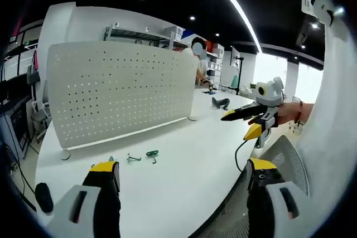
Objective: Insert the hook assembly into the mounting plate slot until the hook locks in place.
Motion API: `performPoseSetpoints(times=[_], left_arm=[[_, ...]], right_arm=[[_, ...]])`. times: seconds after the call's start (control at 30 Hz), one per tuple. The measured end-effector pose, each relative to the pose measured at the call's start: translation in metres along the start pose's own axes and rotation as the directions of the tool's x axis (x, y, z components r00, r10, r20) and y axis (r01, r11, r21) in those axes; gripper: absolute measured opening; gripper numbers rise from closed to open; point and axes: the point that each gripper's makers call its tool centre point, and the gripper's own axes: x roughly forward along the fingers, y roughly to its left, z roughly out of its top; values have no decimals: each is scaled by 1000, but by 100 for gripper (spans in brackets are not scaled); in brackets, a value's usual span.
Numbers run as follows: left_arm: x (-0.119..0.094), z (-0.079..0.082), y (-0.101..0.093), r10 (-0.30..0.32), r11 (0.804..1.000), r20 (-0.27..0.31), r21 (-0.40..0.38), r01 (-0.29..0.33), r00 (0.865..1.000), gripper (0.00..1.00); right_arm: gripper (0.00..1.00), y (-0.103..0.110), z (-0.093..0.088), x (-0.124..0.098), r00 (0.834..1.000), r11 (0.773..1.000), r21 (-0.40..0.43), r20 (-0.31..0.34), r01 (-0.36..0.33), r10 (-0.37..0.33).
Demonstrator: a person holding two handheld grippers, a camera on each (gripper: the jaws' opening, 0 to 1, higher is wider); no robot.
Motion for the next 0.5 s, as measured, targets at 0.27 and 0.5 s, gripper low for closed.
performPoseSetpoints(times=[0.27,0.5], left_arm=[[2,0,1,-5,1000,0,1,5,1000,97],[2,0,1,-6,1000,3,0,6,1000,96]], right_arm=[[76,1,0,2,1000,1000,-11,-10,-10,10],[74,0,1,3,1000,1000,-19,-18,-11,11]])
